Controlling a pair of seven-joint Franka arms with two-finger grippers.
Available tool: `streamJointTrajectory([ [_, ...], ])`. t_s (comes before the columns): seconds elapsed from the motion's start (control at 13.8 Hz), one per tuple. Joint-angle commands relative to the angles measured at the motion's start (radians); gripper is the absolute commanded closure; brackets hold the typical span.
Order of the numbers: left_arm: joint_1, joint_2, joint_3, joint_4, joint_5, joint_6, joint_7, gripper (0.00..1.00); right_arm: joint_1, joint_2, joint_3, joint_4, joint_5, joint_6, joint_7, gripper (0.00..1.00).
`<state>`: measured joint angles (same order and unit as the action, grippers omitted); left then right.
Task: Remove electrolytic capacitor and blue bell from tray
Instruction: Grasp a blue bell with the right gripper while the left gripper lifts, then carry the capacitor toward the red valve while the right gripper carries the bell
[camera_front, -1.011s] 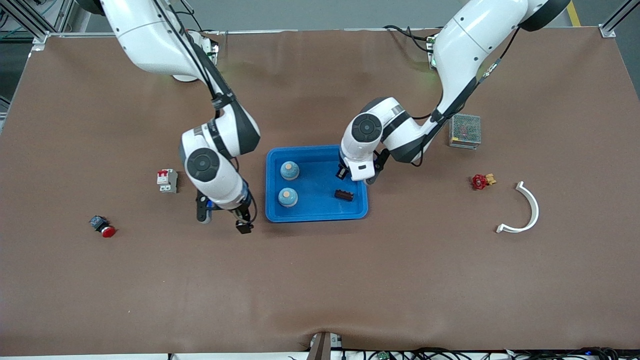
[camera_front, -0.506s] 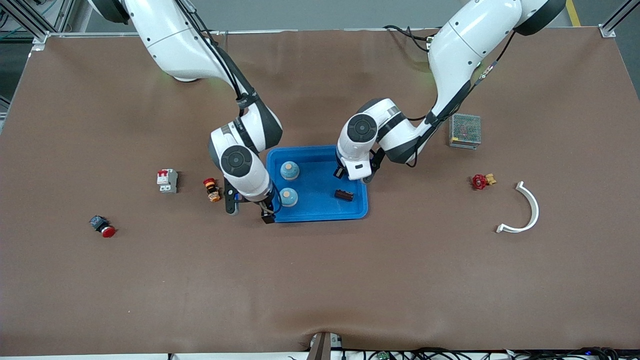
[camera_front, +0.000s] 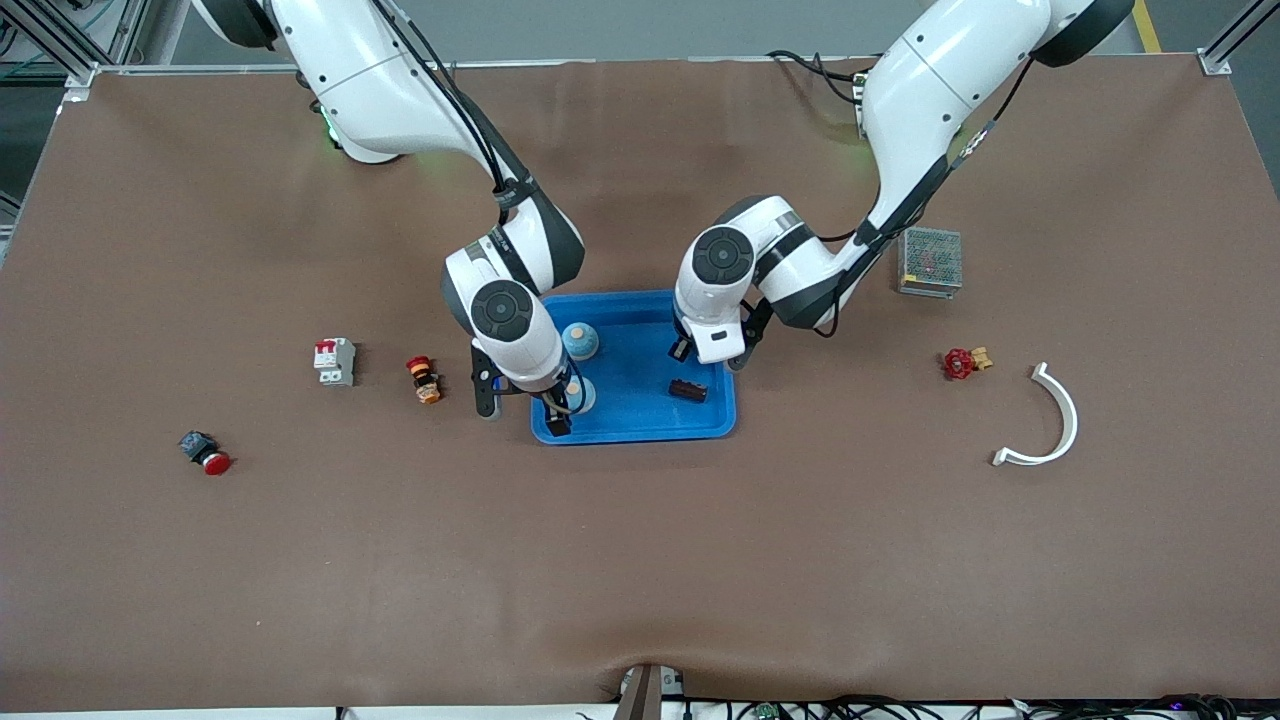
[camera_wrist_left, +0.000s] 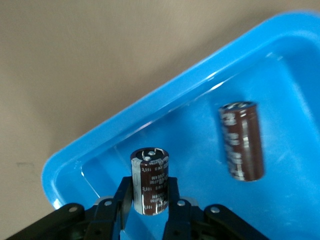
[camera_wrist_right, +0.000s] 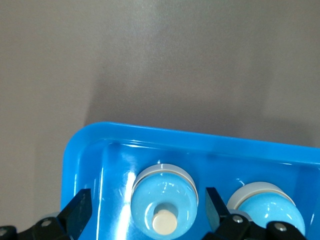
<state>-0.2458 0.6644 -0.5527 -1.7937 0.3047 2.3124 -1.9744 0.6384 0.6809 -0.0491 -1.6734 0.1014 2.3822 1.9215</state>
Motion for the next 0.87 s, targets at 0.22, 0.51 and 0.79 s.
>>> streamJointTrajectory([
  [0.22, 0.075, -0.158, -0.006, 0.030, 0.013, -0.184, 0.164, 1.00, 0.020, 0.046, -0.009, 0.011, 0.020, 0.054, 0.019, 0.00],
  [0.51, 0.187, -0.241, -0.009, 0.024, -0.035, -0.278, 0.365, 1.00, 0.021, 0.051, -0.008, 0.012, 0.021, 0.060, 0.013, 0.00],
  [0.79, 0.327, -0.270, -0.009, 0.005, -0.041, -0.352, 0.608, 1.00, 0.030, 0.052, 0.014, 0.041, 0.023, 0.066, 0.002, 1.00],
])
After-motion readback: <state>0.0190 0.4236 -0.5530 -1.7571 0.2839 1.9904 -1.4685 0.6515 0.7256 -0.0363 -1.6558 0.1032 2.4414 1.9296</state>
